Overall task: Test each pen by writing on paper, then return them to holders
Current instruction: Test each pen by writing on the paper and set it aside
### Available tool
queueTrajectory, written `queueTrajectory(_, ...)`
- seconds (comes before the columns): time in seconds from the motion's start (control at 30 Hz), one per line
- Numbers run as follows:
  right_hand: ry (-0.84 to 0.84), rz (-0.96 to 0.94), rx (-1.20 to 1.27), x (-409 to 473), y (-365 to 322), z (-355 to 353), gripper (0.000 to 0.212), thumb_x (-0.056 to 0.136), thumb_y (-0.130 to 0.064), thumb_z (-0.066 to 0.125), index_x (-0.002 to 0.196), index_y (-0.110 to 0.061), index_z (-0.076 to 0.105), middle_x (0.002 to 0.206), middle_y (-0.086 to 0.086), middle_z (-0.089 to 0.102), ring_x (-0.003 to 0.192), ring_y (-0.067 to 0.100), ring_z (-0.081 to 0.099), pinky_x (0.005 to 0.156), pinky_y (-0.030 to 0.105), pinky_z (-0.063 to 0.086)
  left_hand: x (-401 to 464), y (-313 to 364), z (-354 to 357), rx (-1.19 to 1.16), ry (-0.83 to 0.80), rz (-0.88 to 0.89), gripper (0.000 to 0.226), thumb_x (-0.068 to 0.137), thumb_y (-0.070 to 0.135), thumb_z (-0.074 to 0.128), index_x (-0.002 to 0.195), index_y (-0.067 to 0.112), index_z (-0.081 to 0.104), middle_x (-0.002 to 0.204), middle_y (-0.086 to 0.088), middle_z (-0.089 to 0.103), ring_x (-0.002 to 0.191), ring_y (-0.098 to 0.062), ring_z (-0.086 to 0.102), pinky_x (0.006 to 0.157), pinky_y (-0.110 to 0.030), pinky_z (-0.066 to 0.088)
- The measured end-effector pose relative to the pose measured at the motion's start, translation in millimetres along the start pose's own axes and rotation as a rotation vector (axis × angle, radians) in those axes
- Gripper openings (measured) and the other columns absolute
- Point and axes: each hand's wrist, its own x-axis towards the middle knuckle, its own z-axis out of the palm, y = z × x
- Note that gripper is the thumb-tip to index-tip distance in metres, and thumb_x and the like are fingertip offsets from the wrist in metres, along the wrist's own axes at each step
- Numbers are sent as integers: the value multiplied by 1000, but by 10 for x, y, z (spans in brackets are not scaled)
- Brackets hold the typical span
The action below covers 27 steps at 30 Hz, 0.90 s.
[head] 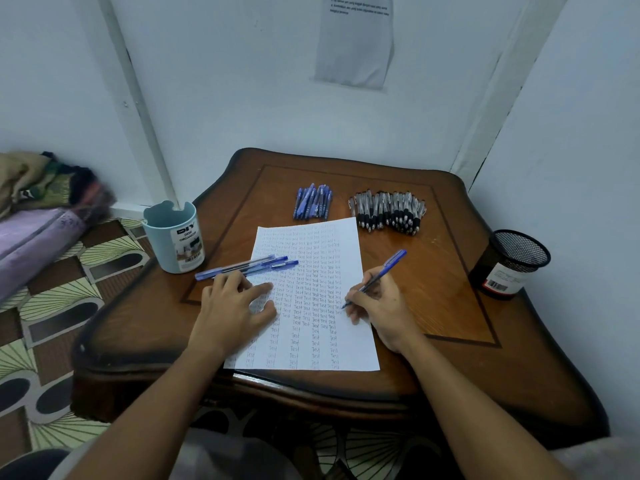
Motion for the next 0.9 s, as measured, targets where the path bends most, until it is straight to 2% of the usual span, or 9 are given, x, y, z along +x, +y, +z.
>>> queueTrajectory(0.07, 12, 27, 57, 21, -21, 11, 13, 101, -13, 56, 95, -8, 46, 78, 24, 64, 59, 34, 62, 50, 35, 52, 0, -1, 4, 5, -3, 3, 62, 77, 65, 33, 122, 39, 68, 95, 10, 42, 98, -11, 34, 87, -34, 28)
queueTrajectory(0.13, 46, 78, 99, 38, -52, 27, 33, 104, -34, 46, 90, -5, 49, 76, 25, 66, 57, 33, 64, 49, 34, 54, 0, 1, 3, 7, -5, 6, 62, 78, 65, 33, 122, 39, 68, 95, 10, 42, 98, -11, 35, 87, -35, 29)
queueTrajectory(0.23, 78, 114, 175, 50, -101, 32, 50, 103, -48, 38, 85, -4, 52, 71, 27, 66, 52, 34, 63, 47, 34, 54, 7, -2, -10, 9, -17, 4, 64, 78, 66, 31, 123, 39, 67, 96, 9, 42, 99, -11, 35, 87, -35, 28)
queueTrajectory(0.37, 93, 121, 176, 43, -105, 30, 52, 104, -48, 37, 84, -2, 53, 69, 28, 66, 47, 33, 63, 45, 33, 54, 10, -3, -12, 16, -39, 2, 66, 77, 67, 29, 126, 40, 65, 98, 9, 42, 99, -11, 33, 88, -35, 29)
queueTrajectory(0.9, 96, 176, 129, 74, -97, 36, 51, 106, -44, 34, 82, -3, 54, 71, 27, 68, 51, 35, 65, 45, 33, 55, -10, 11, 28, 0, 19, 20, 58, 78, 62, 37, 117, 36, 71, 91, 9, 42, 95, -13, 36, 83, -36, 29)
